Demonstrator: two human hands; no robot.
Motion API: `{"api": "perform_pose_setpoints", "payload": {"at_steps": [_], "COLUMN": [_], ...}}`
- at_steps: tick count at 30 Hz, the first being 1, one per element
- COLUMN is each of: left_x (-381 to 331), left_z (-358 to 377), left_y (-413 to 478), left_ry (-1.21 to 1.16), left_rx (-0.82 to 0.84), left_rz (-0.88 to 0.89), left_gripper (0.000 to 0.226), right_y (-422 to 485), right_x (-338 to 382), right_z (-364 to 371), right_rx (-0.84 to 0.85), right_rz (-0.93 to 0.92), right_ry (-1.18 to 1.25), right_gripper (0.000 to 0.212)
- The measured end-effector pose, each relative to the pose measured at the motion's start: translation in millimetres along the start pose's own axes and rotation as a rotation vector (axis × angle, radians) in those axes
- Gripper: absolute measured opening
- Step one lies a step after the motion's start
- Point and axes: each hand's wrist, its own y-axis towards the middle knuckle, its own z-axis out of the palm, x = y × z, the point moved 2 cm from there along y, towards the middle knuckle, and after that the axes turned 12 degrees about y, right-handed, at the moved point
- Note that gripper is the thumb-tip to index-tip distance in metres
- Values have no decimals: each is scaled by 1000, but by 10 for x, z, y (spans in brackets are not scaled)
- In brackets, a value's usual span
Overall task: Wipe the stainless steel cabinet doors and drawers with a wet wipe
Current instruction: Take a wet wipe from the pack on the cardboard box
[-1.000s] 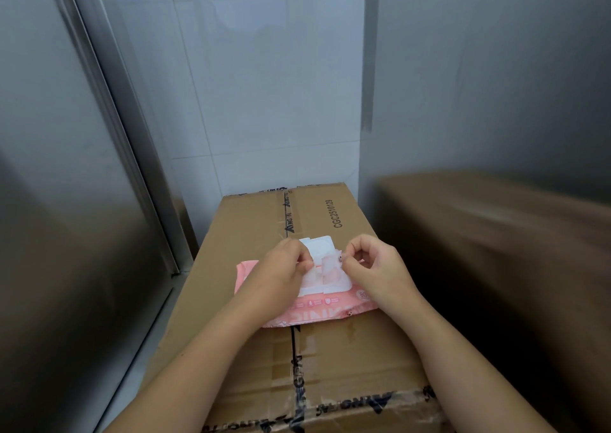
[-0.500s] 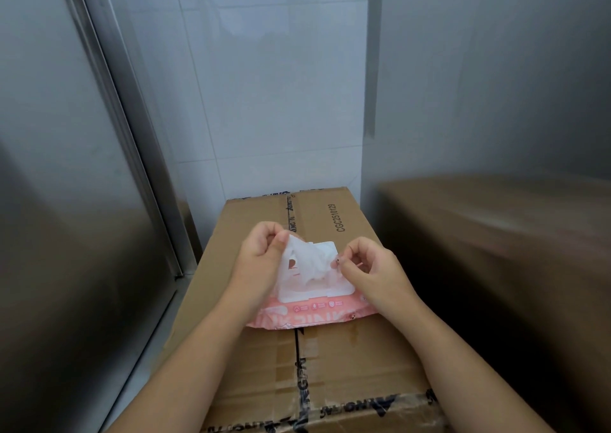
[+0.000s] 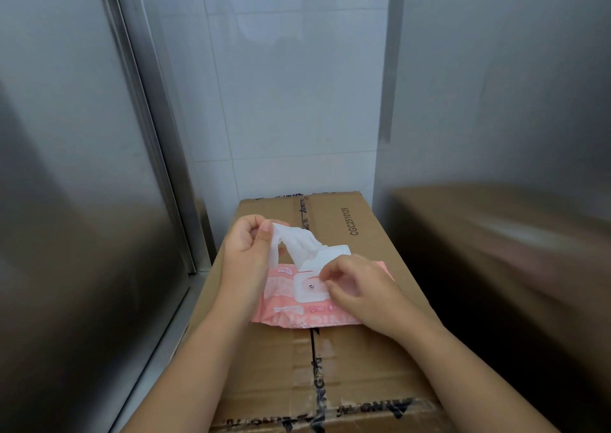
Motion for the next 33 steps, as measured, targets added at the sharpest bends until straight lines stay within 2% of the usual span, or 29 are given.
{"api": "perform_pose_setpoints", "payload": {"at_steps": [4, 15, 18, 21, 25, 27, 29, 33], "left_x": [-19, -42, -45, -50, -88, -126, -163, -220], "left_z": [9, 45, 49, 48, 54, 58, 61, 55], "left_y": [-25, -55, -83, -110, -173, -216, -264, -364], "left_ry": [-32, 9, -26, -34, -51, -55, -74, -49], "left_rx": [10, 68, 92, 101, 124, 147, 180, 226], "left_rz": [-21, -23, -25, -25, -13, 4, 20, 40], "left_gripper": [13, 16, 16, 16, 15, 15, 15, 14], "right_y": [-6, -23, -31, -52, -81, -94, -101, -120], "right_x": [19, 37, 69, 163, 369, 479, 570, 680], "right_z": [50, 42, 24, -43, -151, -172, -175, -180], "right_rx": [90, 159, 107, 7, -194, -241, -249, -286], "right_rz": [-82, -51, -27, -37, -40, -58, -101, -185], "right_ry": [-153, -94, -31, 4, 54, 48, -20, -98], "right_gripper": [25, 27, 24, 11, 41, 50, 46, 23]}}
